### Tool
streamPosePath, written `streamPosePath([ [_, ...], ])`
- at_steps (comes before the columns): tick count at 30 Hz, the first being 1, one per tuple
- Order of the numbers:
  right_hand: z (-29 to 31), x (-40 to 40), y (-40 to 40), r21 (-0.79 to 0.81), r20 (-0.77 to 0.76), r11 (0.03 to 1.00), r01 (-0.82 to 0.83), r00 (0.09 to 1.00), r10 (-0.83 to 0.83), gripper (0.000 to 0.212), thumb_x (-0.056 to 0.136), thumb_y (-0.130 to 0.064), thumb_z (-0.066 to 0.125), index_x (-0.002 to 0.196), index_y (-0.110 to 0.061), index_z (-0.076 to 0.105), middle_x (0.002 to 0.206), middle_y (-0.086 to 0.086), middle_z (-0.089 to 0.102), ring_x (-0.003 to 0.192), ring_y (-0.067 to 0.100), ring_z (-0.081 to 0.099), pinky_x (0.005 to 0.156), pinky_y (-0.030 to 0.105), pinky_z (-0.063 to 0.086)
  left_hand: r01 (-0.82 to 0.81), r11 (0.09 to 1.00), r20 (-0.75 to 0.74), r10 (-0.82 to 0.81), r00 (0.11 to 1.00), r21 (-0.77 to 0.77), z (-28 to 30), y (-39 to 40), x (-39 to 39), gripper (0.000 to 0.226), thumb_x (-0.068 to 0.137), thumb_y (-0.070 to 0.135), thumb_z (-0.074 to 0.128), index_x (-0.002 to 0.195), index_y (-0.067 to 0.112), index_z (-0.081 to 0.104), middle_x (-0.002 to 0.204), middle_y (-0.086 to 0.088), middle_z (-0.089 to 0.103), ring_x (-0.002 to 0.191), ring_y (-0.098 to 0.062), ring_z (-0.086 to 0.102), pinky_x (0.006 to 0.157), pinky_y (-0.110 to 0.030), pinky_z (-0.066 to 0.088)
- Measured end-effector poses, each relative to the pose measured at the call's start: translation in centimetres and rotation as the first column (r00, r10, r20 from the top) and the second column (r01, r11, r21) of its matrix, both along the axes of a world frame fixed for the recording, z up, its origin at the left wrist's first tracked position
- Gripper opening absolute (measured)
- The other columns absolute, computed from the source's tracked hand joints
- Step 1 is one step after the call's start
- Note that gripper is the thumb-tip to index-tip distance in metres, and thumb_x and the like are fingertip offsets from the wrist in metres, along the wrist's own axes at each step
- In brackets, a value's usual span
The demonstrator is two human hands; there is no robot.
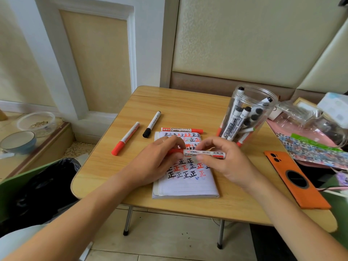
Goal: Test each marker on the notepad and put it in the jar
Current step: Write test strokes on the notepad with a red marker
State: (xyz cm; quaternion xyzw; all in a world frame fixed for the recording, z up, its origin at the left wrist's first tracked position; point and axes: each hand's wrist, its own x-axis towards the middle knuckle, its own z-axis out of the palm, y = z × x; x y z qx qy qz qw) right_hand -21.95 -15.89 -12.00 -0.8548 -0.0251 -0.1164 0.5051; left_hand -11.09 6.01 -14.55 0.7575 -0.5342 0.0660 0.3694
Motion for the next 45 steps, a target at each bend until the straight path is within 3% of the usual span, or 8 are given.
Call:
streamPosePath([
  [3, -1.0, 0.2, 0.9, -0.09, 0.042, 0.996, -0.006, 0.999, 0.01, 0.018, 0.084, -0.021, 0.079, 0.1, -0.023, 0.07, 0.098, -0.008, 0.072, 0.096, 0.013, 0.067, 0.09, 0.031, 0.053, 0.021, 0.999, 0.012, -0.022, 1.0, 0.029, -0.2, -0.1, 0.1, 0.027, 0.102, 0.037, 0.057, 0.121, 0.018, 0.057, 0.098, 0.009, 0.061, 0.085, 0.003, 0.049, 0.074, -0.012, 0.037],
  [8, -1.6, 0.4, 1.8, -0.087, 0.079, 0.996, 0.028, 0.997, -0.021, 0.016, 0.086, -0.019, 0.077, 0.098, -0.024, 0.067, 0.091, -0.004, 0.071, 0.087, 0.019, 0.068, 0.079, 0.034, 0.055, 0.033, 0.999, -0.003, -0.033, 0.999, 0.04, -0.5, -0.1, 0.6, 0.029, 0.1, 0.037, 0.061, 0.123, 0.02, 0.061, 0.105, 0.003, 0.059, 0.093, -0.012, 0.056, 0.078, -0.023, 0.045],
  [12, -2.0, 0.4, 2.0, -0.108, 0.075, 0.994, 0.032, 0.997, -0.024, 0.017, 0.089, -0.015, 0.077, 0.098, -0.024, 0.066, 0.089, -0.005, 0.071, 0.086, 0.014, 0.068, 0.078, 0.039, 0.056, 0.029, 0.999, -0.007, -0.028, 1.0, 0.027, -0.5, -0.2, 0.7, 0.018, 0.102, 0.031, 0.059, 0.114, 0.019, 0.064, 0.102, 0.005, 0.061, 0.091, -0.005, 0.055, 0.075, -0.016, 0.041],
  [22, -2.2, 0.7, 2.2, -0.058, 0.025, 0.997, 0.047, 0.999, -0.045, 0.009, 0.094, -0.022, 0.075, 0.101, -0.021, 0.069, 0.091, -0.008, 0.074, 0.091, 0.011, 0.072, 0.077, 0.036, 0.058, 0.03, 0.999, -0.009, -0.029, 1.0, 0.019, -0.8, -0.2, 1.0, 0.013, 0.103, 0.028, 0.058, 0.104, 0.016, 0.063, 0.095, 0.008, 0.058, 0.085, -0.004, 0.054, 0.073, -0.016, 0.039],
  [26, -2.1, 0.6, 2.5, -0.047, -0.001, 0.998, 0.044, 0.999, -0.044, 0.007, 0.097, -0.025, 0.071, 0.097, -0.019, 0.068, 0.08, -0.002, 0.074, 0.079, 0.01, 0.073, 0.062, 0.029, 0.058, 0.027, 0.999, 0.015, -0.028, 1.0, 0.029, -0.9, -0.2, 1.0, 0.013, 0.103, 0.026, 0.057, 0.102, 0.015, 0.063, 0.089, 0.007, 0.056, 0.079, -0.002, 0.05, 0.07, -0.014, 0.035],
  [36, -1.6, 0.4, 2.9, -0.178, -0.006, 0.983, 0.043, 0.999, -0.045, 0.019, 0.102, -0.028, 0.062, 0.086, -0.018, 0.069, 0.065, -0.006, 0.068, 0.058, 0.002, 0.063, 0.057, 0.024, 0.053, 0.04, 0.997, 0.021, -0.042, 0.999, 0.063, -1.2, -0.2, 1.1, 0.026, 0.105, 0.032, 0.047, 0.096, 0.013, 0.063, 0.087, 0.004, 0.054, 0.078, -0.007, 0.049, 0.068, -0.02, 0.037],
  [40, -1.3, 0.4, 2.8, -0.199, 0.139, 0.971, 0.135, 0.984, -0.108, 0.005, 0.095, -0.028, 0.073, 0.094, -0.023, 0.072, 0.085, -0.01, 0.072, 0.083, 0.005, 0.07, 0.073, 0.026, 0.054, 0.019, 0.999, 0.053, -0.021, 0.998, 0.042, -1.2, -0.5, 1.0, 0.031, 0.106, 0.037, 0.043, 0.102, 0.013, 0.063, 0.091, 0.004, 0.054, 0.085, -0.012, 0.047, 0.076, -0.022, 0.037],
  [45, 1.7, 0.9, 2.1, 0.175, 0.192, 0.972, 0.158, 0.963, -0.191, 0.02, 0.089, -0.015, 0.073, 0.104, -0.013, 0.06, 0.086, 0.005, 0.065, 0.069, 0.014, 0.062, 0.06, 0.03, 0.05, -0.106, 0.986, 0.069, 0.098, 0.993, 0.13, -1.5, -0.5, 1.1, 0.039, 0.102, 0.056, 0.037, 0.118, 0.025, 0.054, 0.109, 0.008, 0.052, 0.108, -0.016, 0.044, 0.097, -0.038, 0.038],
])
